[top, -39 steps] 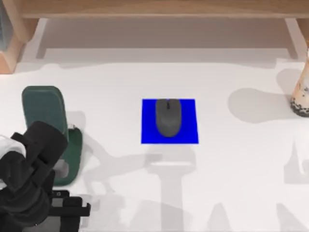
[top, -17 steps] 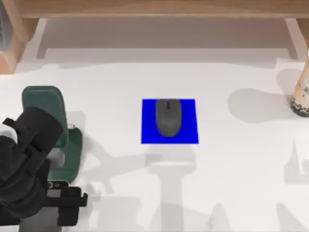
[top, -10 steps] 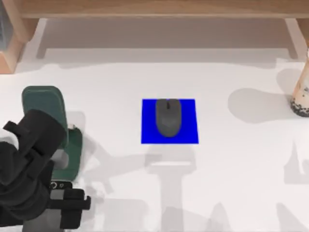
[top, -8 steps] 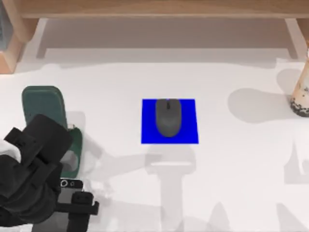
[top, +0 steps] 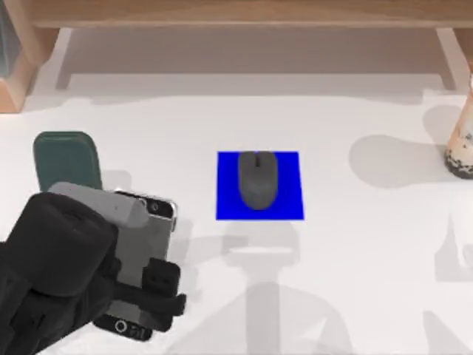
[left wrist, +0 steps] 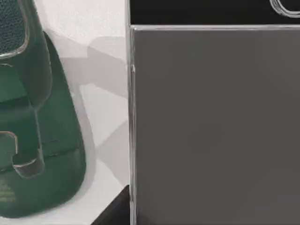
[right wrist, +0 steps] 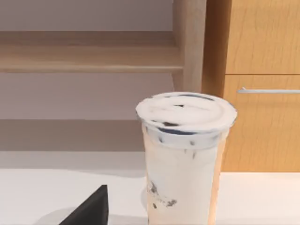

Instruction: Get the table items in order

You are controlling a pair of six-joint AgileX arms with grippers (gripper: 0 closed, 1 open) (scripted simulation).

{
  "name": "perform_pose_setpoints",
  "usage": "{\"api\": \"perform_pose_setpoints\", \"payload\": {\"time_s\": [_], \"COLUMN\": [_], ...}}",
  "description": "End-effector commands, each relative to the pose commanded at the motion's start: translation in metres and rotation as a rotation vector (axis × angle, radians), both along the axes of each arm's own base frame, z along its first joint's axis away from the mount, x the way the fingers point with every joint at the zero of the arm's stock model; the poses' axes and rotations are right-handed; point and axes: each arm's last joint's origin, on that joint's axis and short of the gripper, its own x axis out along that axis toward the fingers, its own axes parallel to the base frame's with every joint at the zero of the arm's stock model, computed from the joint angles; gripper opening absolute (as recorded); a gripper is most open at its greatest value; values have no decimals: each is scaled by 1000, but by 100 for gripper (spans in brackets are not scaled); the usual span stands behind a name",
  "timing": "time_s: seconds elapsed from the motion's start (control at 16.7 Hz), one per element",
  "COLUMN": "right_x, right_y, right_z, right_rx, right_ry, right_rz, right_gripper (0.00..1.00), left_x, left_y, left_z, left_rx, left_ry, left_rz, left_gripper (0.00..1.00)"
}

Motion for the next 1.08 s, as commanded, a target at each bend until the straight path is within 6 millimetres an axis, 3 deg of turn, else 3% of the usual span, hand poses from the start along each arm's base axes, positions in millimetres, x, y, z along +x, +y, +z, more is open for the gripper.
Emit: {"api": "perform_pose_setpoints", "payload": {"time_s": [0.42,1.08], "right_x": [0,0], "right_y": [0,0], "right_z": [0,0], "right_rx": [0,0], "right_ry": [0,0], "right_rz": [0,0], "right_gripper": [100,100], "left_x": [7,14], "left_y": [35,38], "left_z": [36,31], "left_rx": [0,22], "left_ry": [-364,-380], "left_rz": [342,351], "left_gripper": [0,0]}}
